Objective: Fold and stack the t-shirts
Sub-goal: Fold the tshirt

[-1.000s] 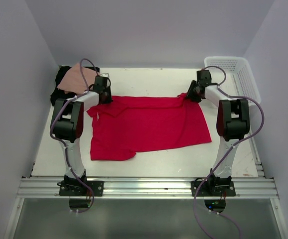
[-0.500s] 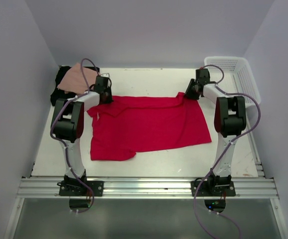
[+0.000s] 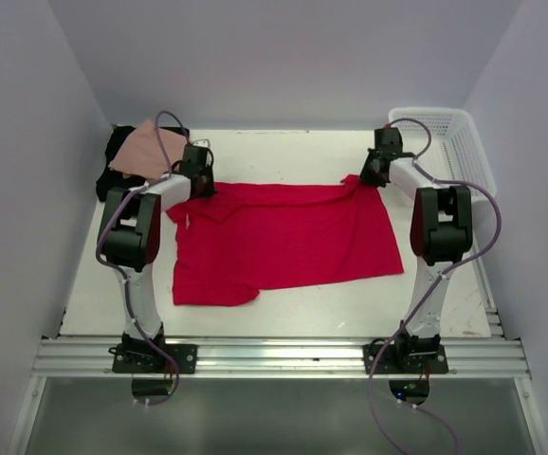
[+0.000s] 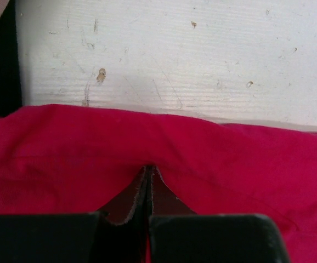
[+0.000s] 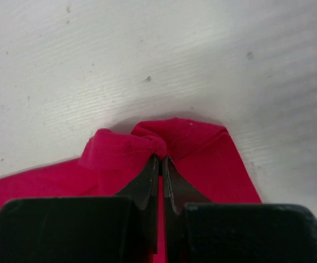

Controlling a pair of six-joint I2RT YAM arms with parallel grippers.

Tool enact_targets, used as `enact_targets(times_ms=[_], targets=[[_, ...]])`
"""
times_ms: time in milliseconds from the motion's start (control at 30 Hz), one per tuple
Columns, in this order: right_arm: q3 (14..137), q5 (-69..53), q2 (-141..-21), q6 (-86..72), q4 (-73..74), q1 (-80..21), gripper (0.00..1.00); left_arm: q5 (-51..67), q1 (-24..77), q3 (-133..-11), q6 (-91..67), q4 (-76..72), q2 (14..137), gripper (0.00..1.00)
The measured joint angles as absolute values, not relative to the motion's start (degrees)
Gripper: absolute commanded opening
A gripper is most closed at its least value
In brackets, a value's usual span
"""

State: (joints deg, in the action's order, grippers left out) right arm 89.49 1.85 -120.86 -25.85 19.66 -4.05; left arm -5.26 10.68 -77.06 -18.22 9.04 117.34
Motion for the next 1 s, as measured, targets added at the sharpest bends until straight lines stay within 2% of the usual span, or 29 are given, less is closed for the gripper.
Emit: enact_targets(times_ms=[300, 633, 667, 733, 767, 867, 1000], targets=[[90.3, 15.4, -115.2, -19.8, 25.3, -4.1, 0.00, -5.3, 11.2, -77.1, -18.2, 8.6, 117.5, 0.00], [90.0, 20.4, -114.8, -18.1, 32.0, -4.1, 0.00, -5.3, 11.4, -77.2, -18.2, 8.5, 117.6, 0.00], [89.3, 20.7, -114.4, -18.1, 32.4, -4.1, 0.13, -5.3, 11.4, -77.2, -18.2, 8.5, 117.6, 0.00], [87.8, 21.7, -113.3, -18.1, 33.5, -4.1, 0.21, -5.3, 11.4, -77.2, -18.2, 8.4, 117.6, 0.00], [87.3, 22.5, -112.7, -18.0, 34.4, -4.1, 0.30, -5.3, 11.4, -77.2, -18.2, 8.4, 117.6, 0.00], [86.9, 24.7, -111.1, -18.1, 36.5, -4.1, 0.45, -5.3, 11.5, -77.3, -18.2, 8.5, 117.6, 0.00], [86.9, 25.4, -109.4, -18.1, 37.1, -5.0, 0.45, -5.3, 11.5, -77.3, -18.2, 8.6, 117.7, 0.00]])
